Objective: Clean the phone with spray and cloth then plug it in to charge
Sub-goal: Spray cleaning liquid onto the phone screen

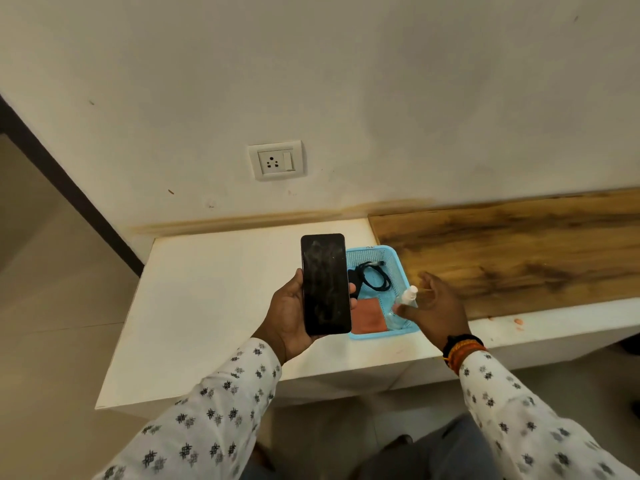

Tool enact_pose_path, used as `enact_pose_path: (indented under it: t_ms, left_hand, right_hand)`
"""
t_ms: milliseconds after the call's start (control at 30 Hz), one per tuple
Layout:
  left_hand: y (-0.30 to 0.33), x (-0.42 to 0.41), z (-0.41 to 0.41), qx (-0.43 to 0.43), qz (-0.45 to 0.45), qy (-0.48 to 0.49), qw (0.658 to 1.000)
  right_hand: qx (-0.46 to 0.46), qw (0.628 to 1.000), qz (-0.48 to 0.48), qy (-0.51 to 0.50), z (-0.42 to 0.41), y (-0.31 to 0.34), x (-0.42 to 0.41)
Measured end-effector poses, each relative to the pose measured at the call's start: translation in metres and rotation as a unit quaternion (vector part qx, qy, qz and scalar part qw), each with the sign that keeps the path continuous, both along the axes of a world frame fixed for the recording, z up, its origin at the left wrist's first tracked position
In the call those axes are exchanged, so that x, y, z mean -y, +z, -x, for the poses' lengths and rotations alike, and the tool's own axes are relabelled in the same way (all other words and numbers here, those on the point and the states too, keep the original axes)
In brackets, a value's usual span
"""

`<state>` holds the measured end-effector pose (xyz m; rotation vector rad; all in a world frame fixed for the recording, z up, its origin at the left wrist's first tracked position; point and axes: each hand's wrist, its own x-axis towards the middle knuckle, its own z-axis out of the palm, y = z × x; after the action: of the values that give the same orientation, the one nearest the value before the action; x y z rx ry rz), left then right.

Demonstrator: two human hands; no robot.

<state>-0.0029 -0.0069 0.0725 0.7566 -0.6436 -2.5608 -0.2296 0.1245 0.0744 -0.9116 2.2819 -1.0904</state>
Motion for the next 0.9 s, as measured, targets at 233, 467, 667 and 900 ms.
enact_pose_path:
  t_ms: [233,467,667,900]
  left_hand:
    - [0.007,-0.017,0.025,0.011,-0.023,-0.014,1.000]
    - [0.010,-0.020,0.030,0.033,-0.020,-0.023,0.999]
    - [0.017,-0.015,0.025,0.018,0.000,-0.008,1.000]
    - [0.036,0.008,0.007,0.023,0.029,0.022,0.999]
  right_hand:
    - [-0.032,0.999,-0.038,0.005,-0.010,-0.024,-0.002]
    - [-0.056,0.997,-0.047,-0.007,-0.008,-0.037,0.005]
    - [-0.072,0.997,0.028,-0.008,-0.013,-0.030,0.005]
    - [0.066,0.958,0.275,0.045,-0.048,0.038,0.028]
